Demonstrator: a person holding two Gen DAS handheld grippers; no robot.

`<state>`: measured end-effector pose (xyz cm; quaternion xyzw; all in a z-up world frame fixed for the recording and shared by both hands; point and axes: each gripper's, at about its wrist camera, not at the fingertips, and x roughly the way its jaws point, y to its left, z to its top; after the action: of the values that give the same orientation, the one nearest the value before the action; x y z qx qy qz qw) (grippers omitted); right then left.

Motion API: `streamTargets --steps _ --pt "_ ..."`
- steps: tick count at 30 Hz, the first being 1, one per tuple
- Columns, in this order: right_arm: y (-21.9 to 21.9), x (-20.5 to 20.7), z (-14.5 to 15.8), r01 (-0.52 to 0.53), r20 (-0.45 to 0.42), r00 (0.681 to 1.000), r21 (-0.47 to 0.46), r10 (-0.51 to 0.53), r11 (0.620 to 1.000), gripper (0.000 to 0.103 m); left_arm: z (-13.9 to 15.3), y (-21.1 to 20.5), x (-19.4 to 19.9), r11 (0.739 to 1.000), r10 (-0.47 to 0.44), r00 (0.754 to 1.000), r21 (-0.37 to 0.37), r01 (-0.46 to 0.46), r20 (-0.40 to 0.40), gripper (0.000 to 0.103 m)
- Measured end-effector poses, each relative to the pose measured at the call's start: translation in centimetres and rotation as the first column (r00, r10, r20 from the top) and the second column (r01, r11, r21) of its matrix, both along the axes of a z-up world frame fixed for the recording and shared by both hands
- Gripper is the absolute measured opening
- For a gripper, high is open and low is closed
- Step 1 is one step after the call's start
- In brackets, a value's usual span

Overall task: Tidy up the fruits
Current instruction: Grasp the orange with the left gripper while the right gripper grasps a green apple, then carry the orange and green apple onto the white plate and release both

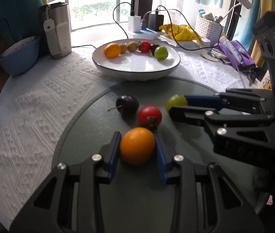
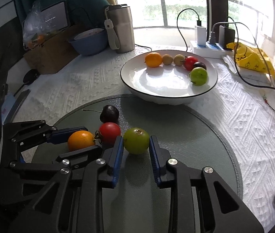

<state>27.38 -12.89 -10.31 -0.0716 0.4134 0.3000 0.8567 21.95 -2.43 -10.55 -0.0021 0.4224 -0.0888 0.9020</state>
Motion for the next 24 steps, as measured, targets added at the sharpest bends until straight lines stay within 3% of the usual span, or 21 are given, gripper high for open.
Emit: streamTargets --steps 11,24 --pt "-0.5 -0.3 2.6 0.015 0.070 0.997 -0.005 -0.015 1.000 0.029 2.6 0.9 -0.6 1.000 0.012 0.997 -0.024 -0.010 0.074 0.036" --pt "-1.6 2.4 4.2 0.045 0.108 0.993 0.022 -0.047 0.999 0.029 5.7 1.3 3.1 1.000 -0.003 0.987 -0.013 0.006 0.161 0.036"
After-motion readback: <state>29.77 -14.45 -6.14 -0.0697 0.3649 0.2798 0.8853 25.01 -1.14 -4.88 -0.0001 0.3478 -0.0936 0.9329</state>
